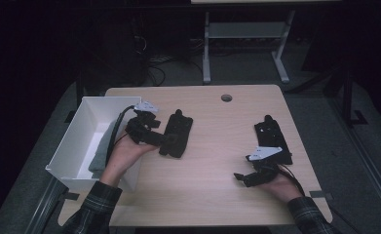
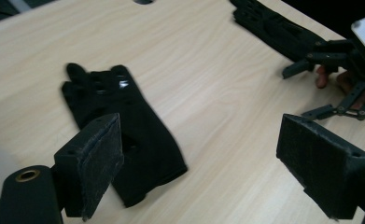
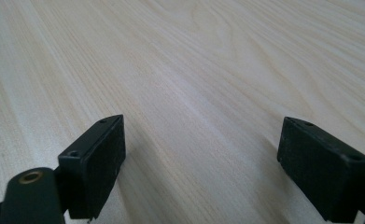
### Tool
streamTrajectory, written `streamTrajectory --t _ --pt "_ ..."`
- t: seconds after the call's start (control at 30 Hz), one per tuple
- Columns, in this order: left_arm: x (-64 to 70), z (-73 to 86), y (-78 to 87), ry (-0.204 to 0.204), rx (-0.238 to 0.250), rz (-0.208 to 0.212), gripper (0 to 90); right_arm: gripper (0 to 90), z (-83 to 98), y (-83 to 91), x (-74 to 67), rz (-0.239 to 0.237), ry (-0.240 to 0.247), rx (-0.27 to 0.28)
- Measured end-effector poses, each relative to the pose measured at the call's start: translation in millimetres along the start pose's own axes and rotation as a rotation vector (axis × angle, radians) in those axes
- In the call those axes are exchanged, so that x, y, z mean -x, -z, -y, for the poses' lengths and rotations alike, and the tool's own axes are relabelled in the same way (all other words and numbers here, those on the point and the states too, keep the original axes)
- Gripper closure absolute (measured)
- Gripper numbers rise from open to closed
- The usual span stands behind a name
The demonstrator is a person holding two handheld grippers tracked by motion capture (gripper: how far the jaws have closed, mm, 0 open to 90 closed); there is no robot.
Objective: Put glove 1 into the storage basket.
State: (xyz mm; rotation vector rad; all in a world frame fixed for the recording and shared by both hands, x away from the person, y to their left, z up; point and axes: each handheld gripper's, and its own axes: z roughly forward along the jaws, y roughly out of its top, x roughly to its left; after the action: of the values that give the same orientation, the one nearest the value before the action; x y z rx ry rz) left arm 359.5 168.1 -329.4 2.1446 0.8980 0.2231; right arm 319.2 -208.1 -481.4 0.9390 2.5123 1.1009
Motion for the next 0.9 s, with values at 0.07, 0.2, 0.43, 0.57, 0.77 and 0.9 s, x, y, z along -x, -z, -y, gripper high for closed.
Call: streamTrajectory --t 0.07,0.2,0.43,0.57,0.77,0.9 --pt "6.4 2.9 -6.4 -0.004 0.001 0.025 13.8 16.6 0.3 0.3 -0.4 -0.002 0.003 0.002" --pt "19.9 12.4 -21.1 -0.026 0.0 0.053 13.8 17.0 0.3 0.4 -0.4 -0.002 0.004 0.002" --pt "36.3 37.0 -48.7 -0.048 -0.001 0.104 13.8 24.6 -0.9 1.7 -1.3 0.003 -0.009 0.002" --pt "40.3 50.3 -59.7 -0.089 -0.017 0.093 13.8 28.4 -1.7 3.1 -0.2 0.006 -0.005 -0.005" --pt "41.7 72.9 -76.2 -0.116 -0.089 0.068 13.8 33.4 -6.4 6.7 2.1 0.017 -0.012 0.013" --pt "40.3 87.8 -80.6 -0.123 -0.123 0.062 13.8 36.6 -10.1 7.1 3.5 0.022 -0.017 0.008"
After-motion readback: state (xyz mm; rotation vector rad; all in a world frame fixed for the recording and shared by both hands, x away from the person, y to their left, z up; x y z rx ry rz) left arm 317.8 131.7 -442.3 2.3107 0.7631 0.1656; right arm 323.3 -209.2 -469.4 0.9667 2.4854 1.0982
